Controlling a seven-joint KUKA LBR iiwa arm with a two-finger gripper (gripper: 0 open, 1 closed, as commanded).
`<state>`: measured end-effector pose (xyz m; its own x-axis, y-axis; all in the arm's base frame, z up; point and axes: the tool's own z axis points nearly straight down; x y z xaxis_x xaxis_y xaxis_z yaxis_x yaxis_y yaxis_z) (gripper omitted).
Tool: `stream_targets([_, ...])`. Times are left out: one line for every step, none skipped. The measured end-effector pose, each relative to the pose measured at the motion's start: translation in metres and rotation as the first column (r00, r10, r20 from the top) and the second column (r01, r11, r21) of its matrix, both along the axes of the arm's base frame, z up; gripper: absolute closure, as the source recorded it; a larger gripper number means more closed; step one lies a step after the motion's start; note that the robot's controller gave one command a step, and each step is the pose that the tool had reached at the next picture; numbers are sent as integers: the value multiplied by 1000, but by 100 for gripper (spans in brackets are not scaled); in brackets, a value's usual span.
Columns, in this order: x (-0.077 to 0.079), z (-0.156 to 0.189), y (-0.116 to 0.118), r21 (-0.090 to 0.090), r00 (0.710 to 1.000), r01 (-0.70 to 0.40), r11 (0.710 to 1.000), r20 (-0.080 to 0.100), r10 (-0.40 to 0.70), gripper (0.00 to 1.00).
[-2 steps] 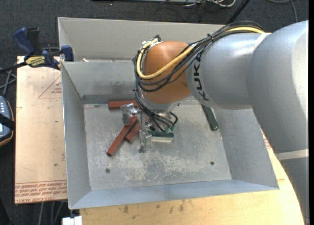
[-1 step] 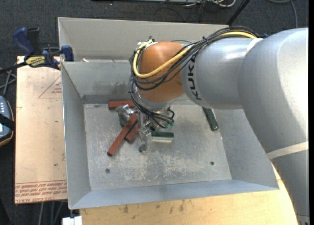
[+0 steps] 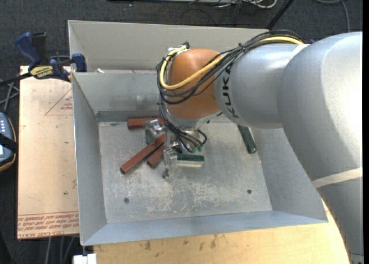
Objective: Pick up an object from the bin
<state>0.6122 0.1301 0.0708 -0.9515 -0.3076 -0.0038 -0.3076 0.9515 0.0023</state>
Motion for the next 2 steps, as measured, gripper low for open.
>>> stream_targets([3,2,9,-3,979,-202,979,5,202,100])
stream_targets([3,2,9,-3,979,-202,979,5,202,100])
